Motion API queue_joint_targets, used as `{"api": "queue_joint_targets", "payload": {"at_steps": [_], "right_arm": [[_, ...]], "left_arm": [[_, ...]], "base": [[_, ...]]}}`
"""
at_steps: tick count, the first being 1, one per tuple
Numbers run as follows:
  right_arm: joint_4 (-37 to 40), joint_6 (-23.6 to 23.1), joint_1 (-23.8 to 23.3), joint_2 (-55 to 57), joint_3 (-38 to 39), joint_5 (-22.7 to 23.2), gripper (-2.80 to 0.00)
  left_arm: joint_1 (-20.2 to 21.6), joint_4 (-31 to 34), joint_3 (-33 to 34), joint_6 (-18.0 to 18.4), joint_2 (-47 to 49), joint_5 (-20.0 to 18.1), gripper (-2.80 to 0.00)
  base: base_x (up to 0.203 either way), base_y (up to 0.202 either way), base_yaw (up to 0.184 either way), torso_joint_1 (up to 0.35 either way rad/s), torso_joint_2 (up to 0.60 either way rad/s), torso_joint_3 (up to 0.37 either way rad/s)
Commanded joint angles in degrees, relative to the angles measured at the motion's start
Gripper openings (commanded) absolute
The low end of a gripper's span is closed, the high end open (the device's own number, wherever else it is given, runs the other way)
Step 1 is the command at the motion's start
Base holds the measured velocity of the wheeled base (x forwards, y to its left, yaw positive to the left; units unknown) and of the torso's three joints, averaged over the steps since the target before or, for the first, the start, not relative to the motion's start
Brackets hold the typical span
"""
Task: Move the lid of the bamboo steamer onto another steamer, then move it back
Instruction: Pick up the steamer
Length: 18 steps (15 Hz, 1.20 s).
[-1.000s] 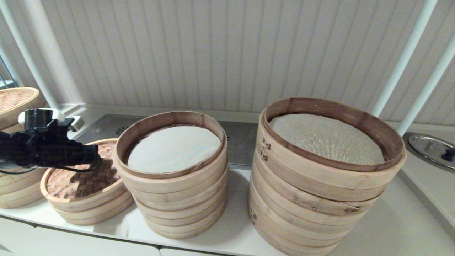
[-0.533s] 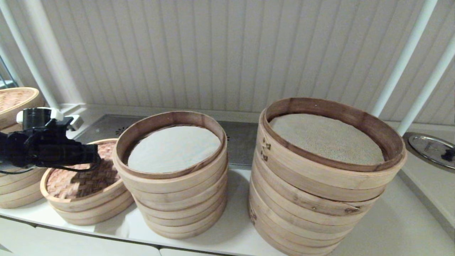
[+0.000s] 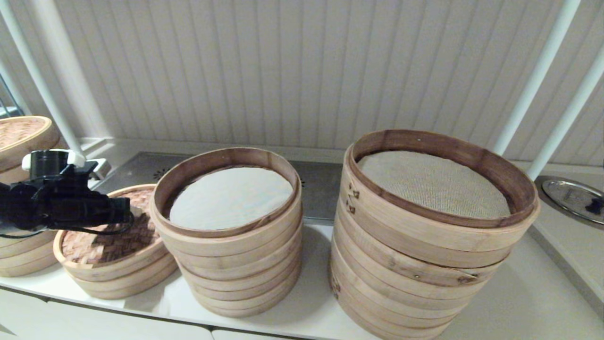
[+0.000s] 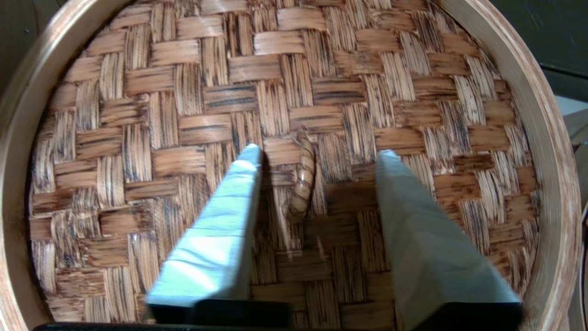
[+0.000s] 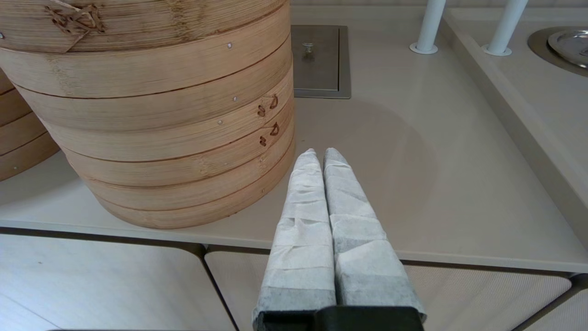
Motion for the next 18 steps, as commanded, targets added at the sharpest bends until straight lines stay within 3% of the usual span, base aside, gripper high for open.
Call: {"api": "queue_joint_targets", "payload": {"at_steps": [1,6,7,18], "right_arm": [[0.0,0.0,0.0,0.0,0.1,0.0,-2.8],[0.0,0.0,0.0,0.0,0.1,0.0,-2.8],[0.0,0.0,0.0,0.0,0.1,0.0,-2.8],[0.0,0.0,0.0,0.1,0.1,0.0,-2.8]], "left_arm": [[0.0,-0.1,0.6,0.0,-0.3,-0.1,0.0],[0.0,-0.1,1.1,0.0,-1.4,-0.1,0.0],[0.0,-0.1,1.2,0.0,-1.4,-0.1,-2.8],[0.5,-3.3,2.2,0.0,0.7,-0.1,-2.8]], "base": [[0.0,0.0,0.0,0.0,0.0,0.0],[0.0,0.0,0.0,0.0,0.0,0.0],[0.0,0.0,0.0,0.0,0.0,0.0],[0.0,0.0,0.0,0.0,0.0,0.0]]}}
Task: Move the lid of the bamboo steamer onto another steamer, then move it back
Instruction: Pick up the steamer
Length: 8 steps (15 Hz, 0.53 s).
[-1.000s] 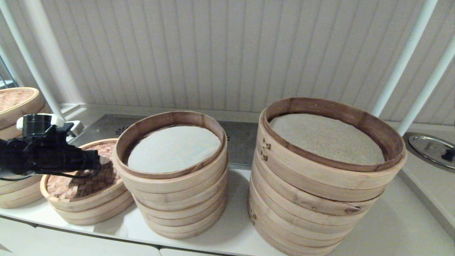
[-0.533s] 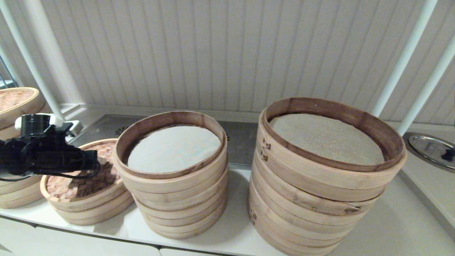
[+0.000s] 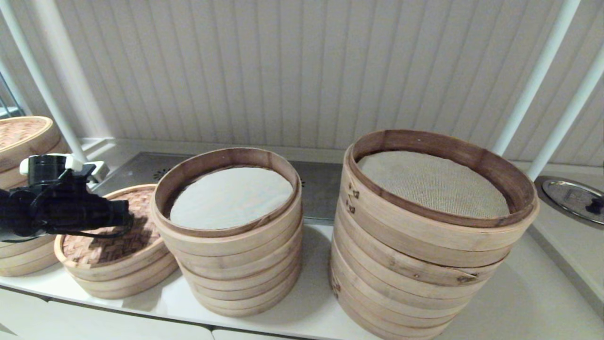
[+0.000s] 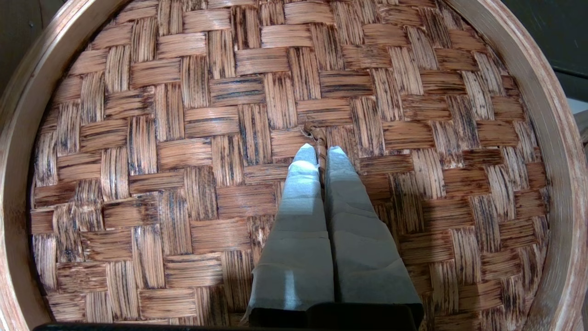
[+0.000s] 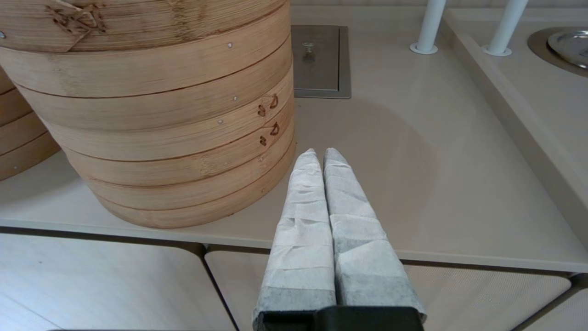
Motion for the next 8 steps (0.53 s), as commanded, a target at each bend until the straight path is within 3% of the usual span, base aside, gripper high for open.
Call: {"api": "queue_joint_targets", "payload": {"at_steps": [1,8], "right_arm": [[0.0,0.0,0.0,0.0,0.1,0.0,-2.8],[0.0,0.0,0.0,0.0,0.1,0.0,-2.8]], "left_arm": [[0.1,0.0,-0.1,0.0,0.2,0.0,-2.8],[0.1,-0.1,-0.2,-0.7,-2.3,0.0,-2.8]], "base": [[0.0,0.0,0.0,0.0,0.0,0.0],[0.0,0.0,0.0,0.0,0.0,0.0]]}}
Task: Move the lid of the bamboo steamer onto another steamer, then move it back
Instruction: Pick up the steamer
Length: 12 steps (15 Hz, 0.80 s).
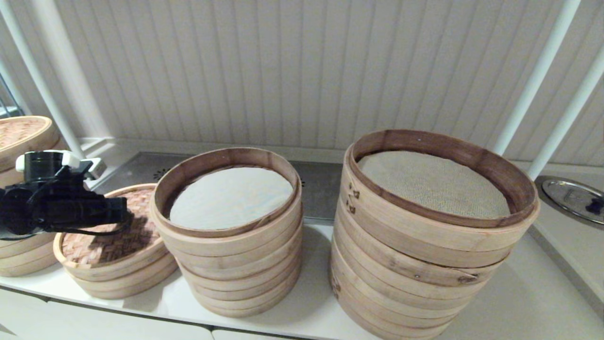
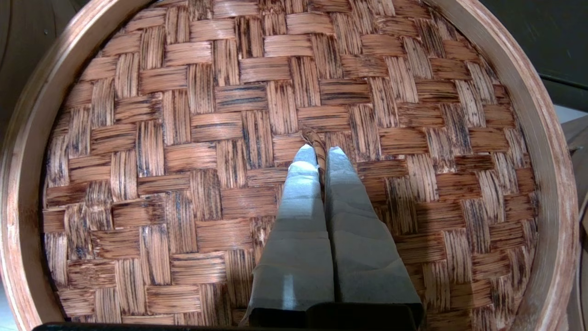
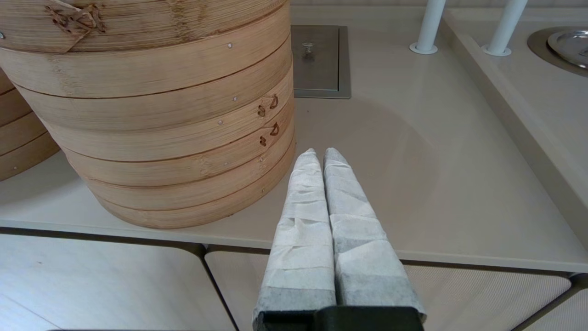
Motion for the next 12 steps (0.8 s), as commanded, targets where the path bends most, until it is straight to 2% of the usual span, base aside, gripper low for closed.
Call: {"api": "queue_joint_targets", "payload": {"at_steps": [1,12], "right_arm": [[0.0,0.0,0.0,0.0,0.1,0.0,-2.8],[0.0,0.0,0.0,0.0,0.1,0.0,-2.8]], "left_arm": [[0.0,-0.3,0.0,0.0,-0.7,-0.1,-2.8],[0.1,-0.2,-0.3,0.0,-2.6,-0.1,-2.8]], "base": [[0.0,0.0,0.0,0.0,0.0,0.0],[0.0,0.0,0.0,0.0,0.0,0.0]]}}
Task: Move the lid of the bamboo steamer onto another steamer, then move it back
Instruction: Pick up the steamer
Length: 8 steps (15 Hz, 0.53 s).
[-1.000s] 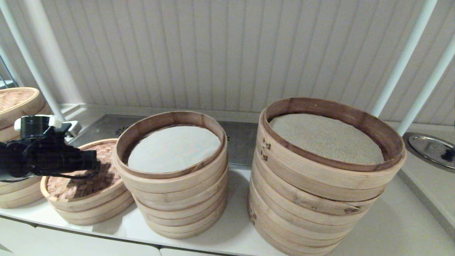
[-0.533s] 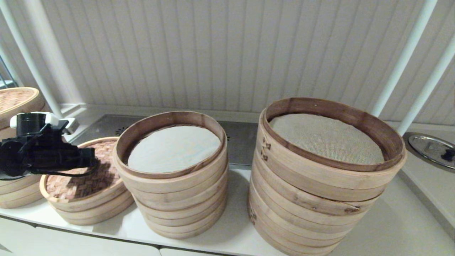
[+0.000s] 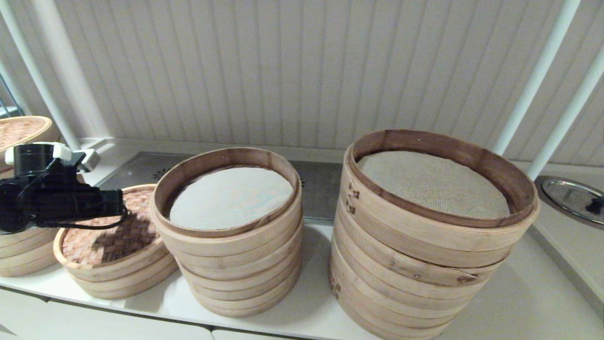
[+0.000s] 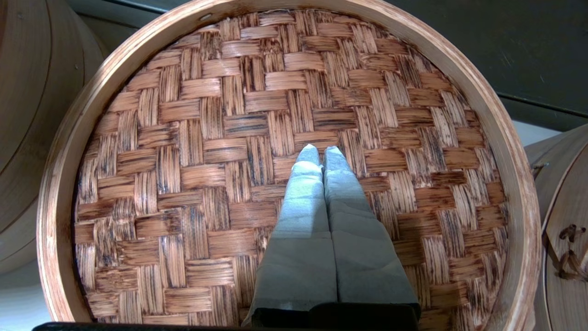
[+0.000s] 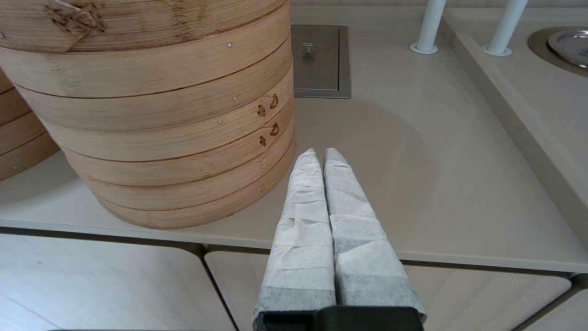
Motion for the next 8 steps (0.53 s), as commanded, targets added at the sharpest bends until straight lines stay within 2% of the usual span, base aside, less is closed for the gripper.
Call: {"api": "queue_joint_targets", "payload": {"at_steps": [1,7,8], "right_arm": [[0.0,0.0,0.0,0.0,0.1,0.0,-2.8],[0.0,0.0,0.0,0.0,0.1,0.0,-2.8],[0.0,0.0,0.0,0.0,0.1,0.0,-2.8]], "left_arm": [[0.0,0.0,0.4,0.0,-0.3,-0.1,-2.8],[0.0,0.0,1.4,0.4,1.0,-1.4,-2.8],[0.0,0.0,1.3,0.4,1.0,-1.4,0.0]], "base": [[0.0,0.0,0.0,0.0,0.0,0.0],[0.0,0.0,0.0,0.0,0.0,0.0],[0.0,0.0,0.0,0.0,0.0,0.0]]}}
